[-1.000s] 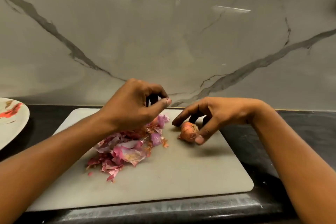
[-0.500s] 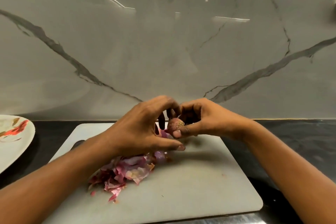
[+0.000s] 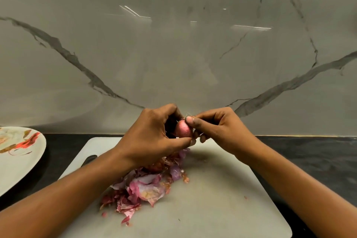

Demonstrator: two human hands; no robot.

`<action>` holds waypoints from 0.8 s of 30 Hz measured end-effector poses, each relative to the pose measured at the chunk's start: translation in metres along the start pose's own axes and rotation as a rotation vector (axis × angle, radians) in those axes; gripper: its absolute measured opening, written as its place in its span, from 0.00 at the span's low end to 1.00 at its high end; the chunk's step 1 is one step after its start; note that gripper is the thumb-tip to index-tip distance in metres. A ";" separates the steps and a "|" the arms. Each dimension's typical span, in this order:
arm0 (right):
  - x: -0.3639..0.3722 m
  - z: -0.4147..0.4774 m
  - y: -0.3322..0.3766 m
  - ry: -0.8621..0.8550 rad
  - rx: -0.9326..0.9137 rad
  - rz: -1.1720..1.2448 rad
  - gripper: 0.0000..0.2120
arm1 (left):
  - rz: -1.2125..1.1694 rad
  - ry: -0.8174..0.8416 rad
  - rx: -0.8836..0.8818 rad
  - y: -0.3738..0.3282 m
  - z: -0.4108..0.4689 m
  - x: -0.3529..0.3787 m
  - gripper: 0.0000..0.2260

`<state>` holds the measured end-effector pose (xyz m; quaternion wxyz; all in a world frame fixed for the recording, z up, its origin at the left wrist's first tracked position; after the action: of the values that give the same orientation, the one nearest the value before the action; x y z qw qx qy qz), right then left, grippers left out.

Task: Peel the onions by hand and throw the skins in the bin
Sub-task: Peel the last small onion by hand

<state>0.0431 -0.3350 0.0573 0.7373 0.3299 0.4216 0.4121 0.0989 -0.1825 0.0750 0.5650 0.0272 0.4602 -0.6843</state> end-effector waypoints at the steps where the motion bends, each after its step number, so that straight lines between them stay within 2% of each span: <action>1: 0.002 -0.001 -0.001 0.003 0.001 -0.005 0.10 | 0.002 -0.004 -0.012 0.001 0.000 0.000 0.16; 5: 0.006 -0.002 0.001 0.007 -0.007 -0.002 0.10 | 0.004 -0.017 -0.036 0.004 0.001 -0.005 0.15; 9: 0.004 -0.002 0.005 -0.021 -0.051 -0.036 0.15 | 0.018 -0.026 -0.031 0.003 0.001 -0.006 0.16; 12: -0.004 0.000 0.004 -0.094 -0.034 0.088 0.08 | 0.006 -0.015 -0.062 0.005 0.001 -0.005 0.16; 16: 0.001 0.001 0.003 -0.036 -0.037 0.016 0.05 | -0.004 -0.002 -0.088 0.007 0.001 -0.003 0.16; 21: 0.001 0.001 0.012 -0.064 -0.134 -0.082 0.06 | -0.112 -0.014 -0.141 0.008 0.001 -0.003 0.16; 24: 0.002 -0.001 0.023 -0.044 -0.191 -0.045 0.07 | -0.304 0.020 -0.195 0.009 0.002 -0.003 0.15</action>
<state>0.0357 -0.3226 0.0753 0.7836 0.2577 0.3714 0.4262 0.1084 -0.1807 0.0727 0.4505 -0.0906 0.5288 -0.7136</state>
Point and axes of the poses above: each hand's wrist, its own z-axis towards the middle knuckle, its own x-axis out of the palm, y = z × x, the point moved 9 cm from there along z, towards the middle knuckle, and after that the axes turned 5 degrees about -x, right-handed, at the moved point
